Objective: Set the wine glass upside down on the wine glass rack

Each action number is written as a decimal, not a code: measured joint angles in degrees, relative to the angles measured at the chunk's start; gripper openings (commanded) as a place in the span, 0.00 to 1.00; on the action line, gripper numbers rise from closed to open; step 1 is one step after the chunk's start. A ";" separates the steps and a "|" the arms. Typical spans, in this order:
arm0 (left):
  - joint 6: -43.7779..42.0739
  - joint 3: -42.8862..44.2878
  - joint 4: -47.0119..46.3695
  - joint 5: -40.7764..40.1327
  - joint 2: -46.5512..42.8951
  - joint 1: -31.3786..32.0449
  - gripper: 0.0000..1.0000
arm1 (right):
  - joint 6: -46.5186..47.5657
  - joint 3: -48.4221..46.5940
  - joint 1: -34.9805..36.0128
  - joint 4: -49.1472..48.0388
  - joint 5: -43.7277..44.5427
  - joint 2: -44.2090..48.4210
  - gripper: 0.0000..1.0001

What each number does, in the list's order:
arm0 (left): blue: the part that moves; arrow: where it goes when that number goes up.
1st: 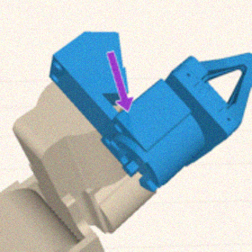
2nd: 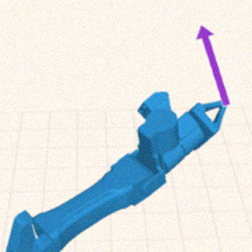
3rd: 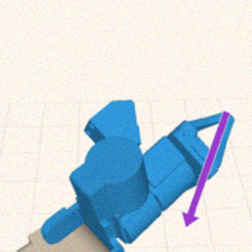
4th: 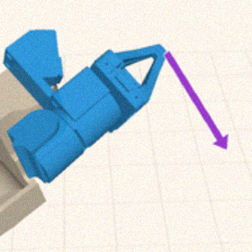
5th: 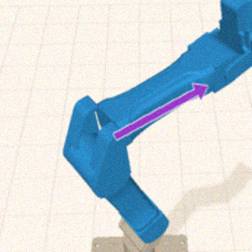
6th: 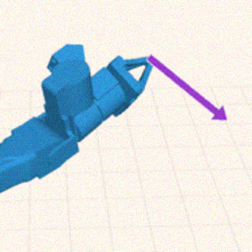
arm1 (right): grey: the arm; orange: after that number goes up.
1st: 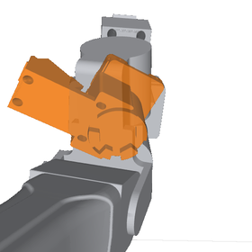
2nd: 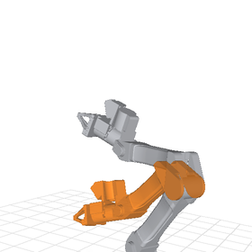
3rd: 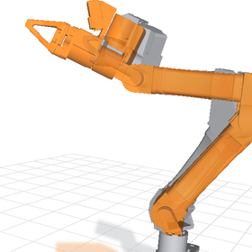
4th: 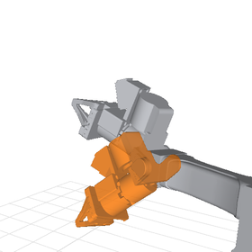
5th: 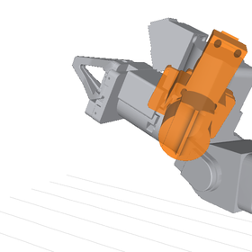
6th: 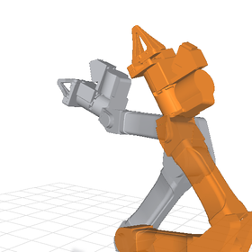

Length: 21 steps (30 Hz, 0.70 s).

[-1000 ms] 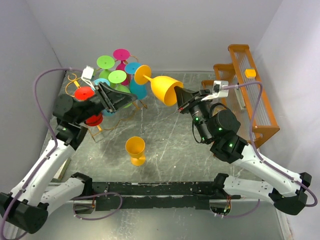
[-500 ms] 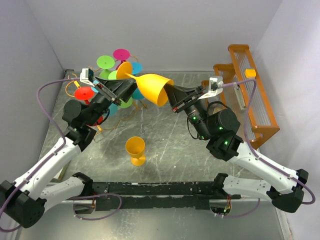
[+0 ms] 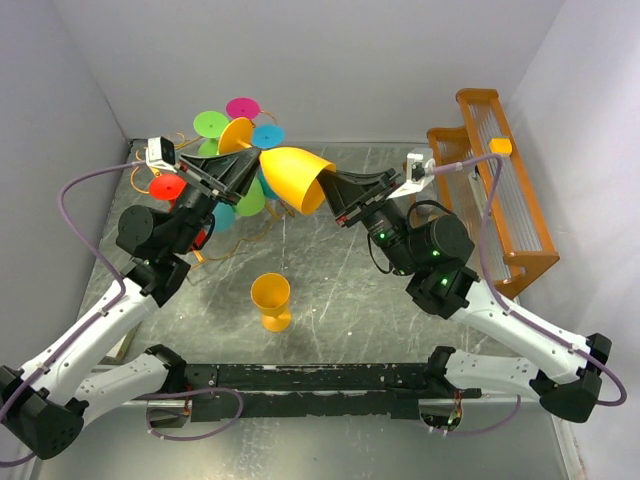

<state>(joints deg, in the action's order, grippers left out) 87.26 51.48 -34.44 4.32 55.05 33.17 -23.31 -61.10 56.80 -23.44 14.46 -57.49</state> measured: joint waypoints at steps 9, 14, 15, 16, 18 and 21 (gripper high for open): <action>0.26 0.55 -0.83 -2.14 0.09 -0.09 0.08 | -0.04 -0.35 -0.26 -0.72 -3.28 -1.92 0.00; 0.11 0.57 -1.60 -2.19 0.09 -0.07 0.07 | -0.17 -0.35 -0.26 -0.48 -3.69 -1.79 0.00; -0.07 0.57 -1.64 -2.21 0.09 -0.07 0.07 | -0.26 -0.35 -0.26 -0.31 -3.65 -1.73 0.00; -0.24 0.57 -1.66 -2.21 0.09 -0.07 0.07 | -0.28 -0.35 -0.26 -0.11 -3.61 -1.66 0.02; -0.96 0.57 -1.64 -2.38 0.07 -0.04 0.07 | -0.33 -0.35 -0.26 0.66 -3.52 -1.42 0.16; -2.47 0.61 -1.29 -2.71 0.07 0.00 0.07 | -1.14 -0.33 0.02 2.38 -3.61 -1.11 0.42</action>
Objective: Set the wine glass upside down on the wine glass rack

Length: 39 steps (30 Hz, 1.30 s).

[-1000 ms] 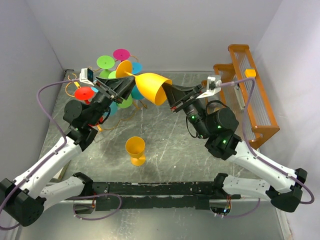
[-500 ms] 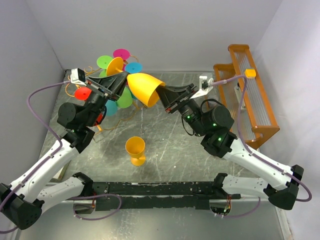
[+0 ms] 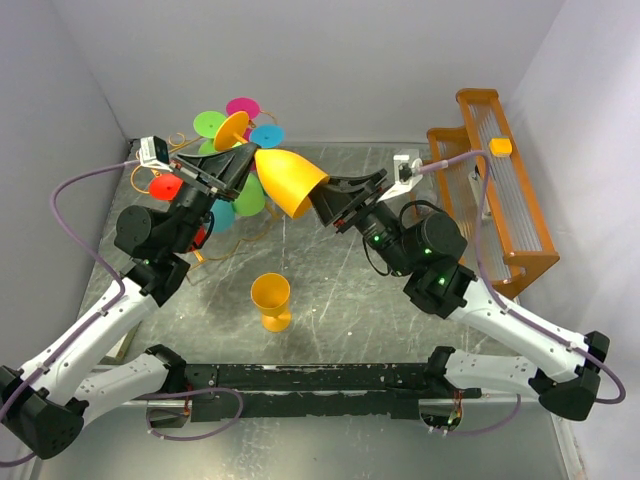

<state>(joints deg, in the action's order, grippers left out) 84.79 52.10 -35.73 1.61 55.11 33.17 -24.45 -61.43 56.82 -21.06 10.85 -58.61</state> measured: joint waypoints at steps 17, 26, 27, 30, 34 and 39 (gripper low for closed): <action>-29.53 14.91 22.36 -2.84 -2.12 0.02 0.07 | -0.50 5.07 0.48 3.39 6.69 7.39 0.63; -51.04 19.52 33.55 0.66 -5.27 0.00 0.07 | -5.33 -3.43 0.48 6.36 10.29 3.08 0.63; -53.16 19.37 34.23 1.40 -5.46 0.00 0.07 | -6.05 -4.04 0.48 6.93 10.58 2.80 0.63; -60.00 18.40 35.52 4.55 -5.70 0.02 0.07 | -8.17 -6.36 0.48 9.27 10.86 1.62 0.65; -70.12 16.74 36.85 9.49 -5.57 0.02 0.07 | -9.75 -9.68 0.48 11.98 9.88 -0.39 0.67; -79.65 13.99 37.11 14.40 -4.94 0.02 0.07 | -11.17 -14.36 0.52 15.56 7.56 -3.13 0.67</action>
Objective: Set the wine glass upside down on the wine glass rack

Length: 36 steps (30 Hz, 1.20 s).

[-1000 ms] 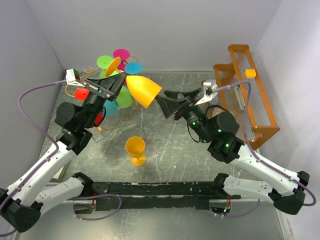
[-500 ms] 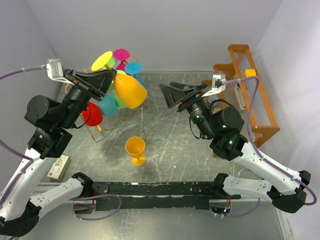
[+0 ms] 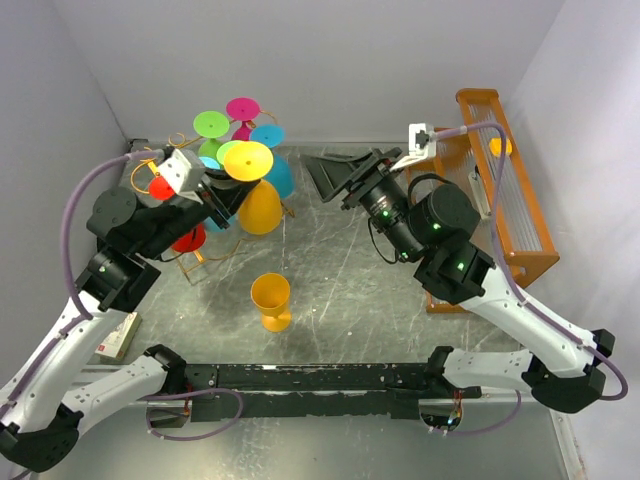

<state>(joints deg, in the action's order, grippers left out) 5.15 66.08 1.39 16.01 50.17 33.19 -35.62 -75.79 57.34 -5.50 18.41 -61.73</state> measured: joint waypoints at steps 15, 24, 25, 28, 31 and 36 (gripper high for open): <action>-12.11 -6.29 -3.52 9.46 -0.59 0.00 0.07 | -4.24 -6.71 -0.17 14.29 -5.14 -8.85 0.63; -13.16 -9.53 -5.05 11.04 -1.25 0.02 0.07 | -15.30 0.07 -1.05 10.60 -8.72 -6.12 0.34; -13.16 -9.81 -5.07 11.28 -1.25 0.02 0.07 | -17.07 0.98 -1.25 10.05 -8.85 -5.77 0.32; -13.11 -10.32 -5.40 11.47 -1.27 0.00 0.07 | -21.84 2.25 -1.79 8.52 -9.73 -5.66 0.25; -13.09 -10.38 -5.81 11.58 -1.25 0.00 0.07 | -26.64 3.26 -2.45 6.54 -11.67 -5.66 0.16; -12.83 -10.56 -5.84 11.58 -1.25 -0.02 0.24 | -34.60 6.19 -4.20 1.62 -16.26 -5.57 0.00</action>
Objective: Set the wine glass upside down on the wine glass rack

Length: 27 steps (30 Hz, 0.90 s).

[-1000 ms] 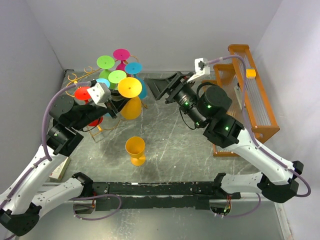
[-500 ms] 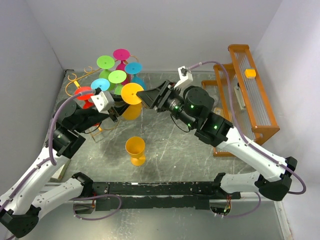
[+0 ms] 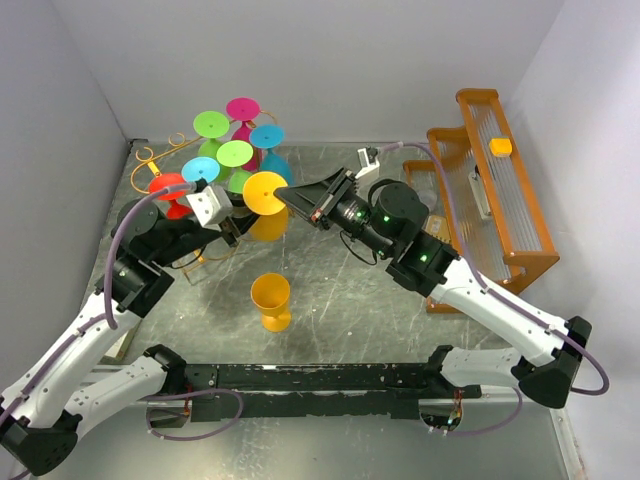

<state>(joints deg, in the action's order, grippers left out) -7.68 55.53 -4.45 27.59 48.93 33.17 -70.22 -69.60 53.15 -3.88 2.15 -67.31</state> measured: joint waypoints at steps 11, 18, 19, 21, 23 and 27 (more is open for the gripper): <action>6.64 -1.03 0.02 0.66 1.05 0.00 0.65 | -8.79 6.73 -7.23 2.64 -4.68 3.74 0.00; 21.94 -6.14 -2.16 3.98 -0.96 0.04 0.67 | -6.21 7.26 -8.00 7.41 -0.17 9.40 0.00; 25.14 -6.45 -2.49 4.00 -1.05 0.04 0.67 | -5.77 7.78 -8.04 7.52 0.28 10.23 0.00; 31.17 -6.58 -3.28 3.89 -1.16 0.04 0.67 | -4.92 9.31 -8.09 7.54 1.14 11.74 0.00; 37.53 -6.56 -4.20 3.58 -1.33 0.04 0.68 | -3.80 11.21 -8.09 7.89 1.97 13.18 0.00; 46.95 -5.90 -3.30 1.77 -1.27 0.04 0.68 | -1.95 14.19 -8.09 8.11 2.60 14.45 0.00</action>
<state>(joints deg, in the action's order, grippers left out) 39.27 49.63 -7.75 29.36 47.66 33.21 -72.16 -55.42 45.06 4.23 4.75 -52.86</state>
